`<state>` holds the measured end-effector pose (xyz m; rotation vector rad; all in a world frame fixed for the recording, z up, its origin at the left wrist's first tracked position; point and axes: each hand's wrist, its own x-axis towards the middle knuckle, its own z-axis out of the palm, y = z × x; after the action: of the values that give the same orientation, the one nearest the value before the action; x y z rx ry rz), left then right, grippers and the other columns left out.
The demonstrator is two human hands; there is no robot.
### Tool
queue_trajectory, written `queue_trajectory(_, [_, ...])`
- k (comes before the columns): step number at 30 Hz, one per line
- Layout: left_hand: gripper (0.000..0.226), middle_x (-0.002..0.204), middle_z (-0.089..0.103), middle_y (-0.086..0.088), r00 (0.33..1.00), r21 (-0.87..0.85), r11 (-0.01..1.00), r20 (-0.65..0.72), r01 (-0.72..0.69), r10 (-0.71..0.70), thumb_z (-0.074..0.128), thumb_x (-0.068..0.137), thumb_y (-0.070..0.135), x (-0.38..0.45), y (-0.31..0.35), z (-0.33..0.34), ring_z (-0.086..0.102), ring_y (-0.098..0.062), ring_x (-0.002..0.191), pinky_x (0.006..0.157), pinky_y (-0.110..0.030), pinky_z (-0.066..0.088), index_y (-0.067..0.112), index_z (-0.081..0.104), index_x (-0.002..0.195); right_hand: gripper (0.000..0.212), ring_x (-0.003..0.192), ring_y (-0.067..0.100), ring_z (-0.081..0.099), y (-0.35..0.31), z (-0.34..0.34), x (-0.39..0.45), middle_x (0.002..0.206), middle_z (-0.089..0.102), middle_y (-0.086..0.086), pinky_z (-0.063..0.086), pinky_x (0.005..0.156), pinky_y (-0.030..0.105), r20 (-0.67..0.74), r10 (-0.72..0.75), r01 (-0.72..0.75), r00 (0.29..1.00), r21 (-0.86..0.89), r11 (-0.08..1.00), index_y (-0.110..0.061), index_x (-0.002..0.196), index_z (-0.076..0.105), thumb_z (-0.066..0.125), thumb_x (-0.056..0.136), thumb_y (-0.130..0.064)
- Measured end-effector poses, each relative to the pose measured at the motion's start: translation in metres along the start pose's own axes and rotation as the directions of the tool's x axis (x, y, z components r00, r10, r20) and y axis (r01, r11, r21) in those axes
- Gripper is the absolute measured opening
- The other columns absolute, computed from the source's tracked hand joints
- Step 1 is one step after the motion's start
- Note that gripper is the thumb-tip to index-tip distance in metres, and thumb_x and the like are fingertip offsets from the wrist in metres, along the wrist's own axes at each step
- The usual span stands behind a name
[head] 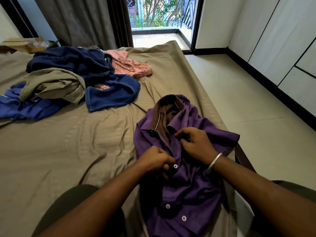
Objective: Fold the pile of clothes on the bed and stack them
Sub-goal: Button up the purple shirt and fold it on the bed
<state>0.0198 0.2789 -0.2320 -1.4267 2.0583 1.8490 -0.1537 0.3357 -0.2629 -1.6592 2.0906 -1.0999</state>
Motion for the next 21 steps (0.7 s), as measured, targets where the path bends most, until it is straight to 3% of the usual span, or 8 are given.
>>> queue_trajectory(2, [0.014,0.059,0.064,-0.008,0.997,-0.037,0.998,-0.061,-0.044,0.041,0.067,0.079,0.013,-0.001,0.000,-0.003,0.063,-0.028,0.045,0.056,-0.033,0.050,0.012,0.067,0.065,0.019,0.085,0.012,0.063,0.002,0.001,0.000,0.098,0.069,-0.003,0.056,0.078,0.036,-0.025,-0.017,0.015,1.000,-0.088,0.996,-0.018,0.102,0.073,0.064,0.086,-0.012])
queue_trajectory(4, [0.017,0.062,0.069,-0.004,0.968,0.038,0.992,-0.219,-0.118,0.123,0.065,0.078,0.022,0.001,-0.001,-0.008,0.066,-0.026,0.048,0.058,-0.033,0.054,0.015,0.073,0.065,0.015,0.080,0.015,0.061,0.004,0.002,0.002,0.097,0.064,-0.003,0.056,0.070,0.039,-0.043,-0.051,0.043,0.998,-0.160,0.986,-0.019,0.104,0.071,0.064,0.090,-0.022])
queue_trajectory(7, [0.020,0.063,0.071,0.003,0.870,0.174,0.970,-0.437,-0.168,0.229,0.058,0.078,0.029,0.006,-0.006,-0.017,0.069,-0.019,0.054,0.066,-0.036,0.059,0.022,0.076,0.072,0.018,0.082,0.015,0.061,0.004,-0.002,0.006,0.103,0.063,-0.005,0.055,0.066,0.038,-0.038,-0.124,0.115,0.992,-0.180,0.977,-0.020,0.109,0.070,0.061,0.095,-0.027])
queue_trajectory(9, [0.019,0.075,0.074,0.009,0.816,0.217,0.958,-0.509,-0.188,0.275,0.060,0.079,0.026,0.012,-0.007,-0.020,0.070,-0.013,0.069,0.074,-0.033,0.058,0.029,0.078,0.081,0.020,0.087,0.015,0.063,0.004,-0.008,0.014,0.110,0.063,-0.006,0.056,0.066,0.036,-0.012,-0.181,0.176,0.983,-0.193,0.965,-0.021,0.114,0.068,0.060,0.096,-0.024])
queue_trajectory(11, [0.020,0.091,0.075,0.013,0.794,0.229,0.946,-0.518,-0.229,0.317,0.065,0.080,0.021,0.016,-0.006,-0.019,0.067,-0.004,0.082,0.078,-0.019,0.052,0.030,0.079,0.093,0.025,0.096,0.014,0.063,0.005,-0.013,0.022,0.120,0.062,-0.008,0.057,0.071,0.034,0.023,-0.215,0.216,0.976,-0.183,0.959,-0.023,0.121,0.065,0.059,0.096,-0.021])
queue_trajectory(14, [0.023,0.097,0.074,0.014,0.796,0.192,0.941,-0.501,-0.280,0.339,0.075,0.080,0.028,0.024,-0.006,-0.011,0.063,0.003,0.086,0.073,-0.006,0.044,0.028,0.076,0.103,0.034,0.114,0.011,0.059,0.005,-0.016,0.032,0.134,0.057,-0.008,0.054,0.086,0.031,0.074,-0.236,0.244,0.969,-0.134,0.960,-0.025,0.131,0.059,0.057,0.098,-0.020])
queue_trajectory(18, [0.032,0.095,0.071,0.014,0.817,0.158,0.944,-0.473,-0.289,0.329,0.079,0.079,0.034,0.032,-0.008,-0.002,0.065,0.001,0.090,0.084,-0.019,0.051,0.027,0.072,0.110,0.043,0.123,0.015,0.054,0.004,-0.015,0.055,0.146,0.046,-0.010,0.053,0.090,0.035,0.277,-0.212,0.291,0.937,-0.289,0.912,-0.029,0.142,0.046,0.052,0.099,-0.029])
queue_trajectory(21, [0.028,0.090,0.071,0.016,0.816,0.165,0.939,-0.464,-0.301,0.344,0.080,0.078,0.035,0.037,-0.009,-0.003,0.065,0.005,0.087,0.080,-0.015,0.051,0.029,0.072,0.105,0.048,0.121,0.018,0.054,0.006,-0.008,0.067,0.141,0.050,-0.006,0.051,0.093,0.042,0.423,-0.149,0.299,0.894,-0.315,0.901,-0.027,0.142,0.045,0.055,0.095,-0.026])
